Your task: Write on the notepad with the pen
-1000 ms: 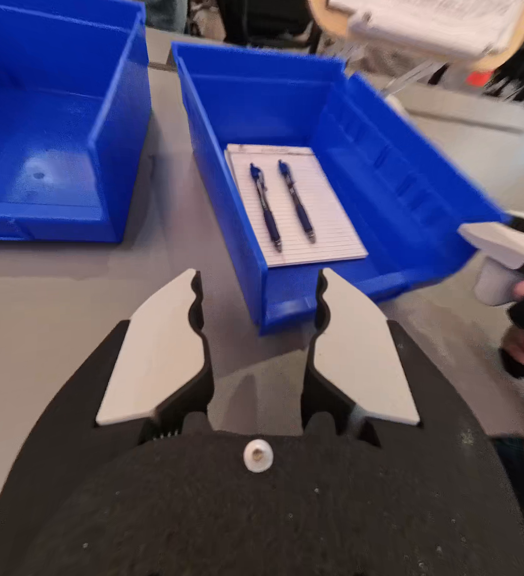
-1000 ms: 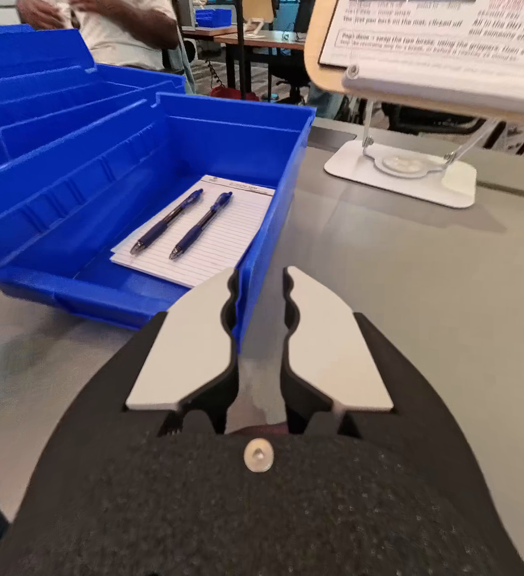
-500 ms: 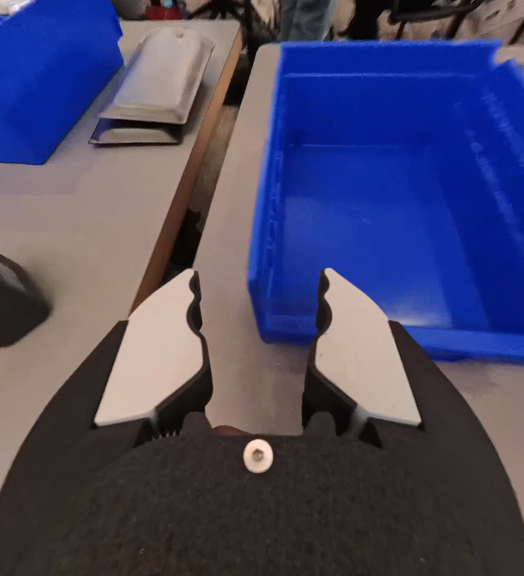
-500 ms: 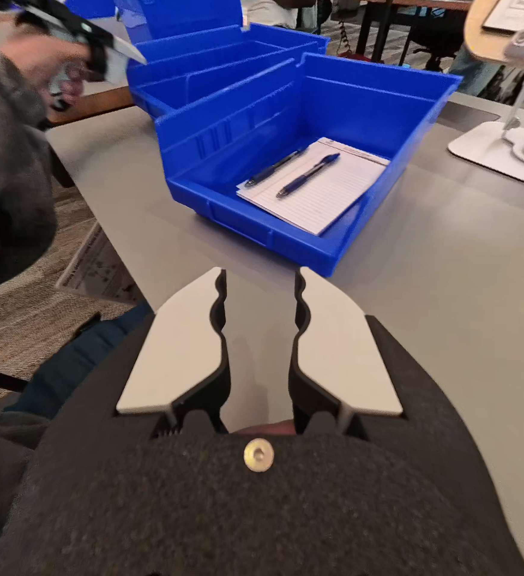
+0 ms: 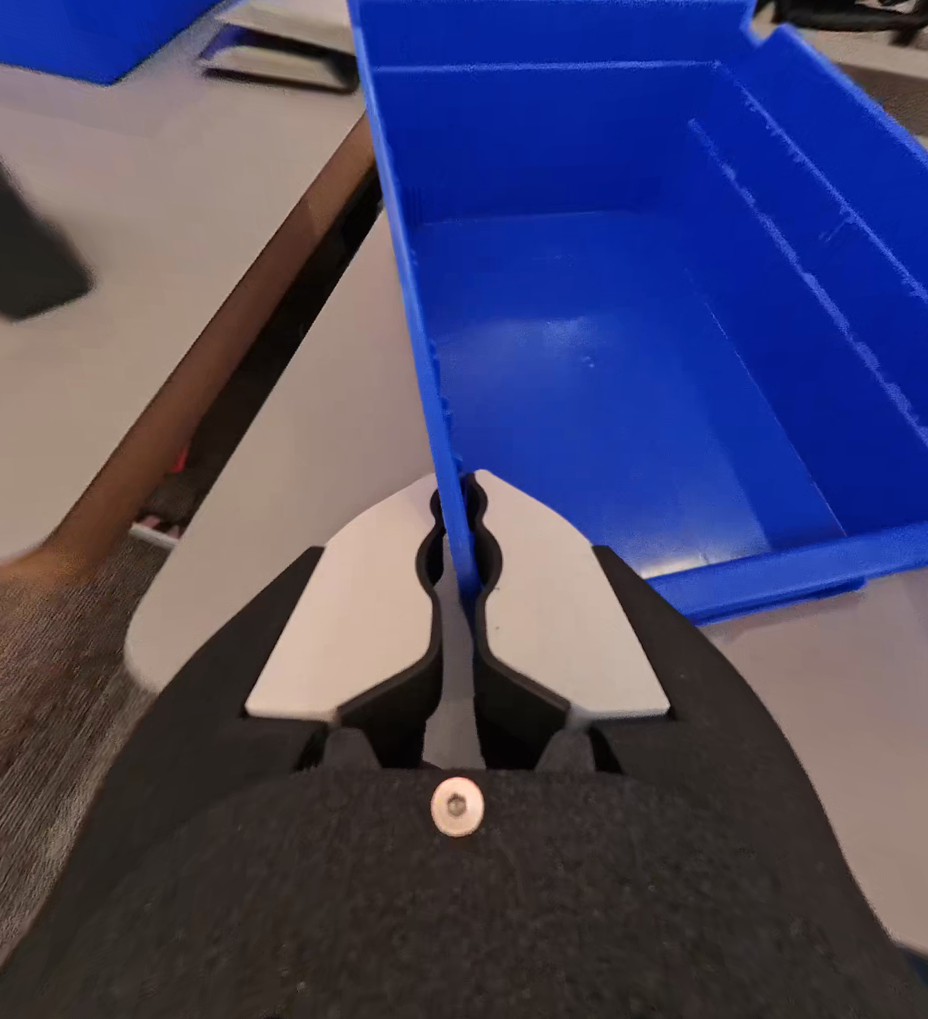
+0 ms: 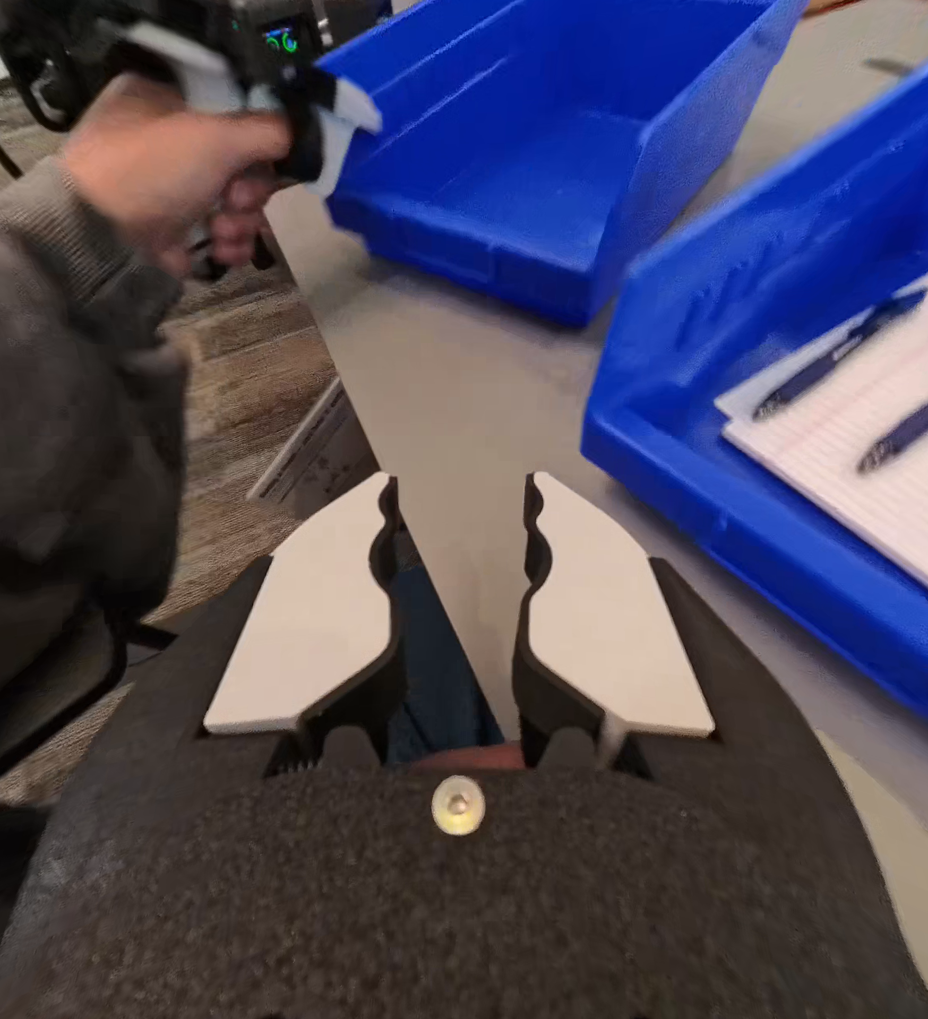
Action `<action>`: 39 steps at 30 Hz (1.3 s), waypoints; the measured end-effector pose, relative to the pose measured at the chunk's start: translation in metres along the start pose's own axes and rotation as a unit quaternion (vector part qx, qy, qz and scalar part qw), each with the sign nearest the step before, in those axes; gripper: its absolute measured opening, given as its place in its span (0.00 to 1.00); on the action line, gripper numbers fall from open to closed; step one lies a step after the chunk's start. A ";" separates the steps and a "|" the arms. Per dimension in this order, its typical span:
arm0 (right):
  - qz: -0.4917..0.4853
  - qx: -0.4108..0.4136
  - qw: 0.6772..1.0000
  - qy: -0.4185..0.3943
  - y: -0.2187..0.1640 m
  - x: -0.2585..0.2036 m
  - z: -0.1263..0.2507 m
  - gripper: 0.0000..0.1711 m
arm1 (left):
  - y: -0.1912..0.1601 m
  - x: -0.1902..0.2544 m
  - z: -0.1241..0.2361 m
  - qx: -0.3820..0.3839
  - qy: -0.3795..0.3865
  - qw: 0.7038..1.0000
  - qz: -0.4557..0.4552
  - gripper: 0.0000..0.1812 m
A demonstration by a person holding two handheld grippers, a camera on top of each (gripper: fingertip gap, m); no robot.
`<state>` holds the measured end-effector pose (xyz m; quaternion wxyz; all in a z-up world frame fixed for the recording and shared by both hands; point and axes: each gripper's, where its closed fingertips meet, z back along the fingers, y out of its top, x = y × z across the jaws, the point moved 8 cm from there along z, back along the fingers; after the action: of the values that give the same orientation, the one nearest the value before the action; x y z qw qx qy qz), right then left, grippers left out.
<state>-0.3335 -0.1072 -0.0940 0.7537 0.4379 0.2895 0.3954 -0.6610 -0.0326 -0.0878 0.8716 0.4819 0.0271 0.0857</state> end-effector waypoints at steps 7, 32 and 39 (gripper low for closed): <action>0.034 0.054 0.996 -0.067 0.035 -0.020 -0.043 0.26 | -0.070 -0.001 0.108 0.004 0.030 0.999 0.046 0.02; 0.039 0.271 0.855 -0.441 0.063 0.122 0.254 0.02 | 0.043 0.330 0.175 0.273 -0.152 0.950 -0.013 0.02; -0.077 0.185 0.805 -0.558 -0.058 0.252 0.390 0.02 | 0.012 0.567 0.113 0.174 -0.274 0.942 -0.082 0.02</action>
<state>0.1228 -0.0788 0.0064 0.7176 0.6907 -0.0811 -0.0378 -0.0903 -0.0217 0.0029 0.7519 0.6270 -0.1588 -0.1275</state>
